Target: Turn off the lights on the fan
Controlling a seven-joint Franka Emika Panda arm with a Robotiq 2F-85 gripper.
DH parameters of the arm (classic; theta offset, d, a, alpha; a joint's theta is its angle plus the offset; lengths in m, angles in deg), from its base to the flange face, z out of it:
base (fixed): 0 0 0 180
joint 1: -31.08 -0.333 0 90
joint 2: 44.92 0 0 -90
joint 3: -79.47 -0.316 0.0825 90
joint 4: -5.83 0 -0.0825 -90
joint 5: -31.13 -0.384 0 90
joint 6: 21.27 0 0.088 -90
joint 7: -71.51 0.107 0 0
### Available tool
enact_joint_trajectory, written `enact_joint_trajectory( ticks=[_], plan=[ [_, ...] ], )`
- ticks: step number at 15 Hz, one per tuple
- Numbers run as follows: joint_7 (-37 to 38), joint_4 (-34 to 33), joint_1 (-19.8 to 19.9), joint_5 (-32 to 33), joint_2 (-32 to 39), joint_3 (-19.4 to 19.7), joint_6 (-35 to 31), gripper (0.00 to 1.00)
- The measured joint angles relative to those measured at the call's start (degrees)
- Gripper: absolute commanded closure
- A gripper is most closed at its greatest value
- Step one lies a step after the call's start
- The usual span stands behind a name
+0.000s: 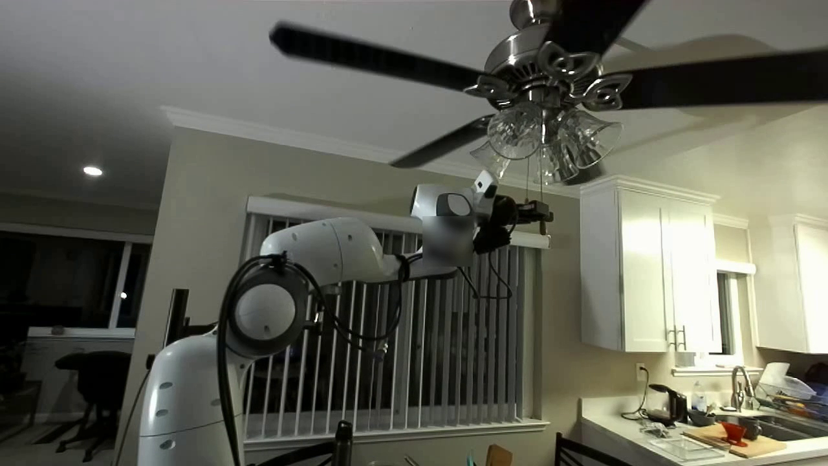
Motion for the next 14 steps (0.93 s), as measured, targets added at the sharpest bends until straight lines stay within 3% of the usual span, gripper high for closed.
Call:
enact_joint_trajectory(
  ticks=[6,9,11,14],
  plan=[
    [0.0,0.6,-0.3,-0.3,0.0,0.1,0.5,0.24],
    [-2.8,1.4,-2.3,-2.3,0.3,0.8,5.9,0.06],
    [-5.2,2.0,-3.6,-3.9,0.3,1.5,9.6,0.00],
    [-7.2,2.9,-6.3,-5.5,0.3,3.8,12.9,0.00]
  ],
)
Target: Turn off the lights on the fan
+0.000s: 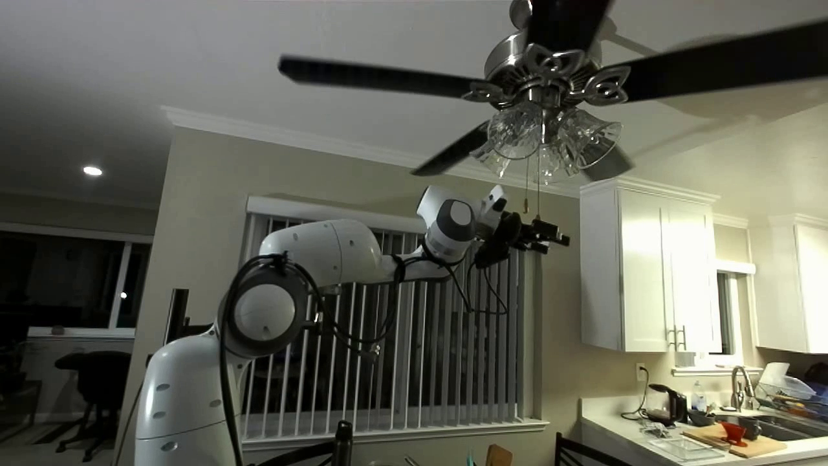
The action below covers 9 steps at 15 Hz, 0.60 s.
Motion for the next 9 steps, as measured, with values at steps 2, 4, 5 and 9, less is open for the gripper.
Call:
enact_joint_trajectory(
  ticks=[2,4,5,9],
  plan=[
    [0.0,1.0,-5.3,0.3,0.1,4.7,1.5,0.00],
    [-0.5,1.6,-10.4,0.4,0.2,9.3,2.9,0.00],
    [-1.1,1.8,-12.9,0.4,0.4,11.4,3.6,0.00],
    [-1.5,2.2,-16.3,0.4,0.5,14.2,4.2,0.00]
  ],
)
